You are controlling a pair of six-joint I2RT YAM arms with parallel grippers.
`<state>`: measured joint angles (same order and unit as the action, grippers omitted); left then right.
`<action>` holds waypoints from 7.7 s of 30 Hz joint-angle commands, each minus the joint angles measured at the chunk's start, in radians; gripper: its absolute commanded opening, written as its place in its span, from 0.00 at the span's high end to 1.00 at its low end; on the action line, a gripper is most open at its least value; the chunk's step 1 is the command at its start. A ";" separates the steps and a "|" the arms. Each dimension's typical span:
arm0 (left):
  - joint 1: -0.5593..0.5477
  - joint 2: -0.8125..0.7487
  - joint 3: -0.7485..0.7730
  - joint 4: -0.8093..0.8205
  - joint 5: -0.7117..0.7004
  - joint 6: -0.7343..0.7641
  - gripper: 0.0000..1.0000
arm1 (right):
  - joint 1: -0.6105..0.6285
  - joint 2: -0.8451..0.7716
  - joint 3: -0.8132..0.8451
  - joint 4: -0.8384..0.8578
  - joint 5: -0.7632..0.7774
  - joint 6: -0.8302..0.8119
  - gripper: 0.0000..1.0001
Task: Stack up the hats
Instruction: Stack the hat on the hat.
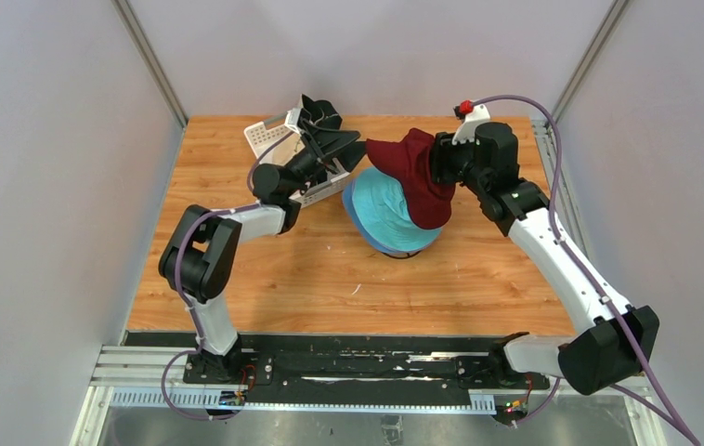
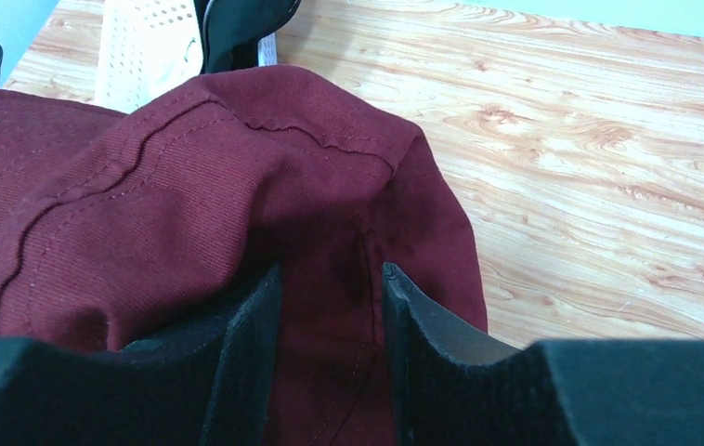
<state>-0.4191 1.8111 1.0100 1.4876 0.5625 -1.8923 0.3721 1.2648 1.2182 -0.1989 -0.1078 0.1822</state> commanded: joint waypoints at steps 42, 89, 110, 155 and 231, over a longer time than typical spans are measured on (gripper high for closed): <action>-0.138 -0.071 -0.202 -0.098 0.038 0.379 0.39 | 0.054 0.039 0.045 0.028 0.036 -0.016 0.57; 0.019 0.030 -0.257 0.008 0.313 0.151 0.98 | 0.055 0.015 0.026 0.017 0.106 -0.046 0.57; 0.094 -0.021 -0.024 -0.936 0.241 0.840 0.97 | -0.019 -0.080 -0.098 0.028 0.158 -0.038 0.57; 0.102 0.144 0.231 -1.024 0.256 0.862 0.96 | -0.531 0.215 -0.652 1.358 -0.930 1.062 0.51; 0.095 0.090 0.167 -0.814 0.281 0.729 0.79 | -0.454 -0.102 -0.502 0.387 -0.562 0.398 0.46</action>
<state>-0.3283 1.9175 1.1168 0.6811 0.8272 -1.1812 -0.0891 1.1679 0.6922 0.1299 -0.5568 0.5430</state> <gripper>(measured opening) 0.206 0.533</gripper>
